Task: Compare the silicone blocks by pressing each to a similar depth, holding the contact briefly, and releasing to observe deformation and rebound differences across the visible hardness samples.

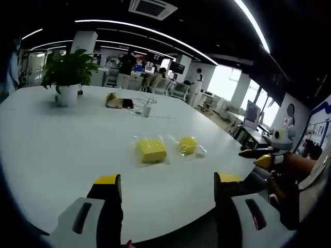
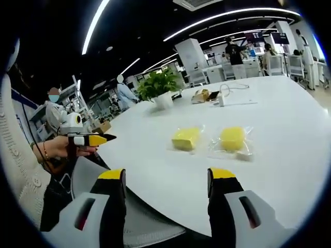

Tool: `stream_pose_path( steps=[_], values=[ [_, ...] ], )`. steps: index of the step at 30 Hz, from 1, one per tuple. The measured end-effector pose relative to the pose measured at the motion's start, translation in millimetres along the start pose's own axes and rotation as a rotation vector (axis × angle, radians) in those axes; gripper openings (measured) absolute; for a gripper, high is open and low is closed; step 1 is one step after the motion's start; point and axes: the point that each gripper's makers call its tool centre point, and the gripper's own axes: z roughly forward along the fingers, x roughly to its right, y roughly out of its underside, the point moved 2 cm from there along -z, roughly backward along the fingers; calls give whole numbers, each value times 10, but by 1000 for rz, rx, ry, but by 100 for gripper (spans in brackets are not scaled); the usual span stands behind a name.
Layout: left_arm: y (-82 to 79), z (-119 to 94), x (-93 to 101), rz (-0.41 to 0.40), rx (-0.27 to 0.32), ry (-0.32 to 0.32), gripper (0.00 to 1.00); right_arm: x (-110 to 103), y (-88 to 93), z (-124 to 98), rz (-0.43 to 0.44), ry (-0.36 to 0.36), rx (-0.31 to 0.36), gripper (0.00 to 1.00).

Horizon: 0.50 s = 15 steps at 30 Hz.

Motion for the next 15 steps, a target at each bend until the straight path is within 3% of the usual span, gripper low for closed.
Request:
stream_pose_path(
  steps=[15],
  values=[
    [-13, -23, -27, 2, 5, -11, 72, 48, -10, -17, -2, 16, 7, 60]
  ],
)
